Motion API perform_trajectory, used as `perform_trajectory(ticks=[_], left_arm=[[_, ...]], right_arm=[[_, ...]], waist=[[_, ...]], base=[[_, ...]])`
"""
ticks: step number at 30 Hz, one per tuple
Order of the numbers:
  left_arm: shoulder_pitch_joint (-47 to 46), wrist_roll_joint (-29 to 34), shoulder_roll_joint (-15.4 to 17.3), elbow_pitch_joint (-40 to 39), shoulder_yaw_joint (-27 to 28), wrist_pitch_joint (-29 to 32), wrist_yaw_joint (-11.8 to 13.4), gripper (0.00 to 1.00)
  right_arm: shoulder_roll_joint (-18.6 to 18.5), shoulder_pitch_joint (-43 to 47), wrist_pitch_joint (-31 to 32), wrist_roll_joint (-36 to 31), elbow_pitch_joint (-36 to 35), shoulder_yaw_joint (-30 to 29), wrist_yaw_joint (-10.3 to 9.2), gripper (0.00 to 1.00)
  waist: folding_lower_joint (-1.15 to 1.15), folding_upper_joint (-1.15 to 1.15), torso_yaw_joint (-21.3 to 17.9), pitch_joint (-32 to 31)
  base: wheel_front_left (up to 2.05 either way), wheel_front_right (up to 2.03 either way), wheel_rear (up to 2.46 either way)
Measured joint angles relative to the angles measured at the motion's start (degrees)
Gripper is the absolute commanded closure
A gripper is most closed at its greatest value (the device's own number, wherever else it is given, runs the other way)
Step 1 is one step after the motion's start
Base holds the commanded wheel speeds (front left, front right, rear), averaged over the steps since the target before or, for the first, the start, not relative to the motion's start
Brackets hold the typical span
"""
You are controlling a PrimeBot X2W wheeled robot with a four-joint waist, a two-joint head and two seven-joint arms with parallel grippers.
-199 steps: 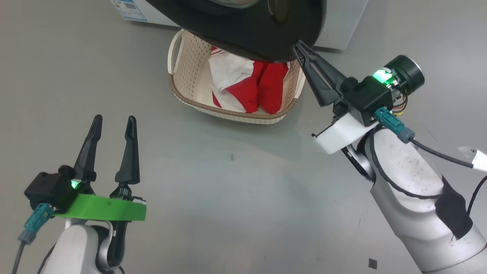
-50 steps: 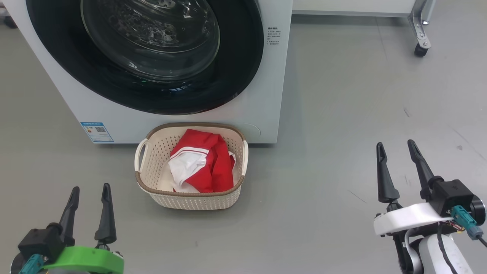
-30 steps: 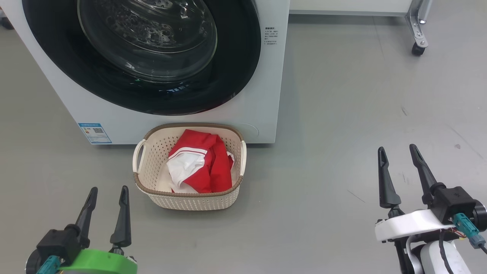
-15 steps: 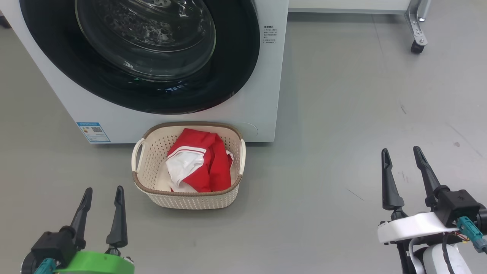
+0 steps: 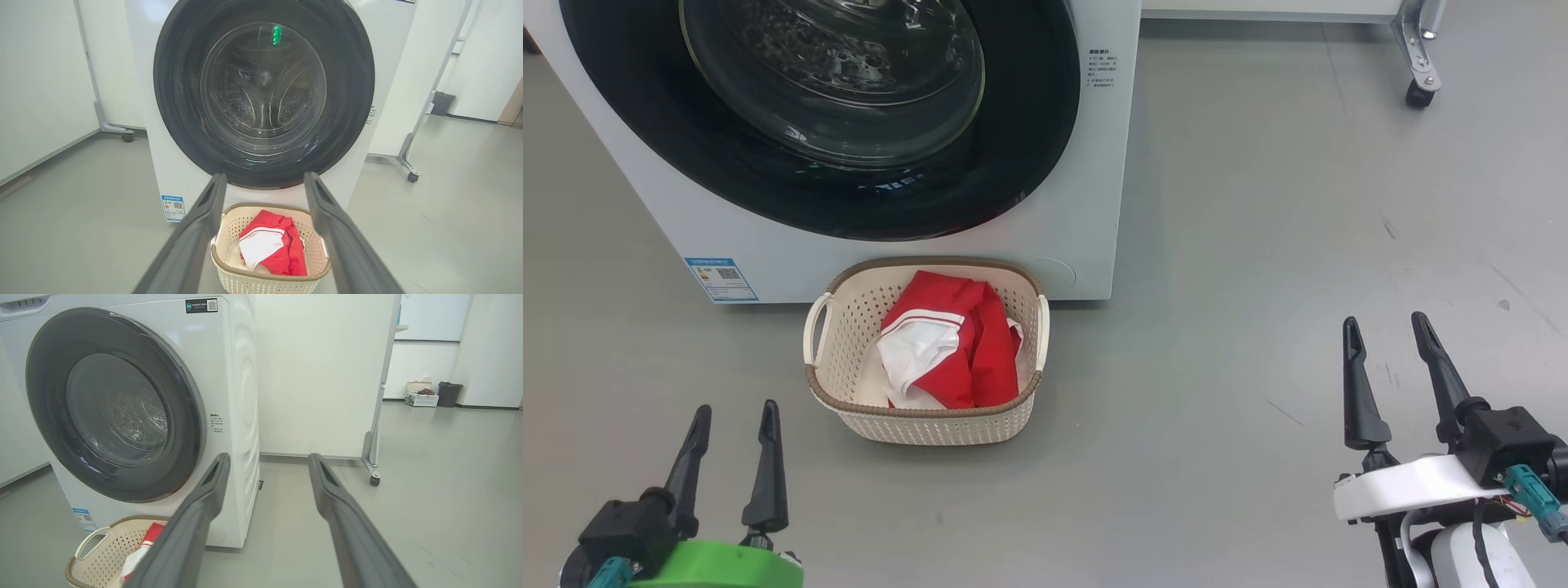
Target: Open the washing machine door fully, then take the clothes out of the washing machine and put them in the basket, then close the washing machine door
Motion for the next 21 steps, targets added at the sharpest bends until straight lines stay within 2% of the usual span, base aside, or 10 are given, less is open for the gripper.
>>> perform_trajectory(ticks=[12,13,21], left_arm=[[0.1,-1.7,0.0,0.7,-0.4,0.0,0.0,0.0],[0.2,-2.2,-0.2,1.3,-0.5,0.0,0.0,1.0],[1.1,-3.3,-1.5,3.9,-0.9,0.1,0.0,1.0]], right_arm=[[0.3,0.0,0.0,0.0,-0.1,-0.2,0.08,0.0],[0.3,0.0,0.0,0.0,0.3,-0.2,0.08,1.0],[1.3,2.0,0.1,1.1,3.3,0.0,0.1,1.0]], waist=[[0.0,0.0,0.1,0.1],[0.0,0.0,0.1,0.1],[0.0,0.0,0.0,0.0]], base=[[0.0,0.0,0.0],[0.0,0.0,0.0],[0.0,0.0,0.0]])
